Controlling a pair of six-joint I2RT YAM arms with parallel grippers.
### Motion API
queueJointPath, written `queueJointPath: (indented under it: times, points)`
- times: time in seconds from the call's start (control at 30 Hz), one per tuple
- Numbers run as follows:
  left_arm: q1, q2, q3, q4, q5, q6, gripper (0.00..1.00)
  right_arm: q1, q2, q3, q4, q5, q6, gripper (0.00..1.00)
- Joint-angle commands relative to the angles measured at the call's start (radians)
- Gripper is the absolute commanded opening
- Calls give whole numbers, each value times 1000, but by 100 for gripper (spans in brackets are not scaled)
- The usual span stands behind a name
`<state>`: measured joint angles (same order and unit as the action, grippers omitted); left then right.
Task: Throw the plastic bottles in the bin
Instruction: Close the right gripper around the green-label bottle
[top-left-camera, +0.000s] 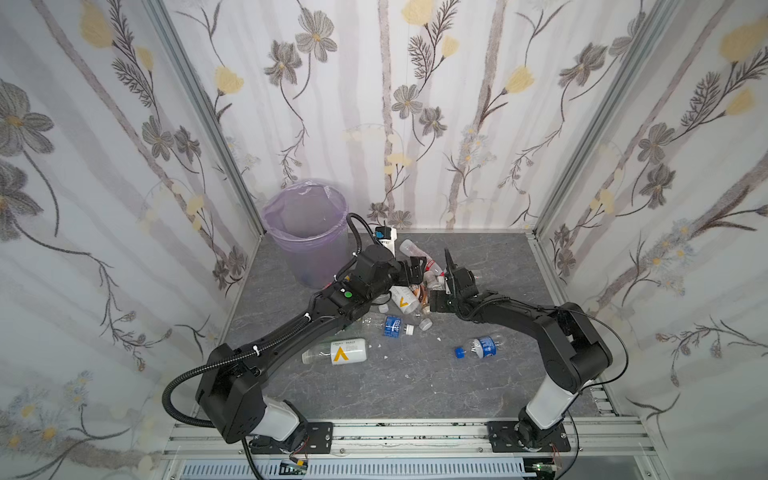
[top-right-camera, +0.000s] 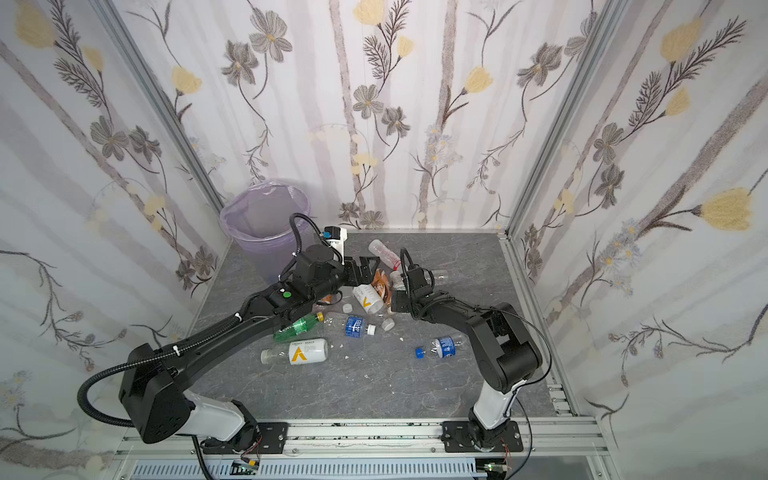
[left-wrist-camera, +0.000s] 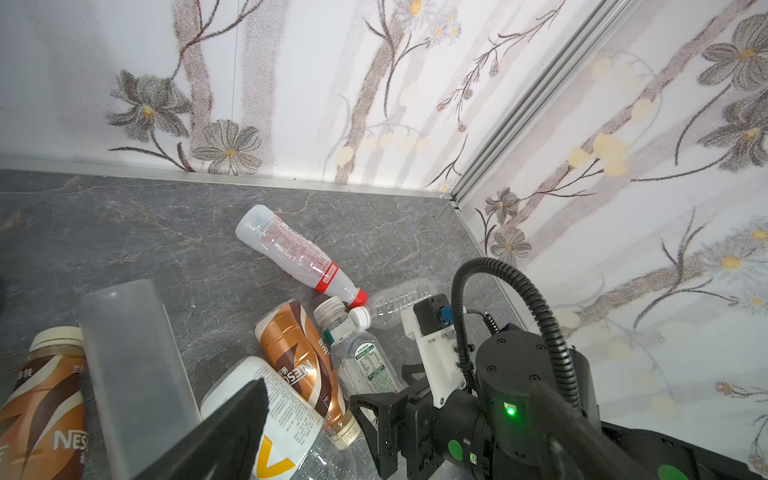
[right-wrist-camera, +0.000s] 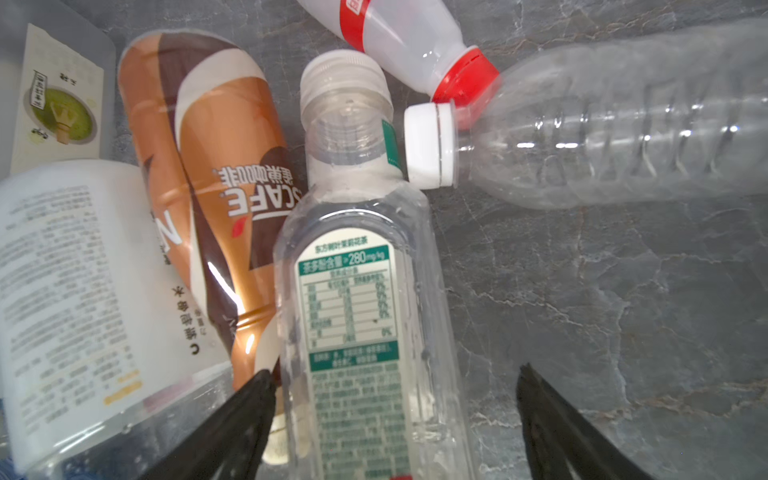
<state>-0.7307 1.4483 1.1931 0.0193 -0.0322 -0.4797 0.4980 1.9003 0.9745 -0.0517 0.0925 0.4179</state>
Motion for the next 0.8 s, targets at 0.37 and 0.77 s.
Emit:
queueJointPath:
  times: [0.37, 0.77]
  points:
    - [14, 14, 2, 22, 4, -40, 100, 0, 29, 1, 15, 17, -5, 68]
    - [22, 30, 23, 22, 3, -66, 100, 16, -80, -26, 34, -5, -39, 60]
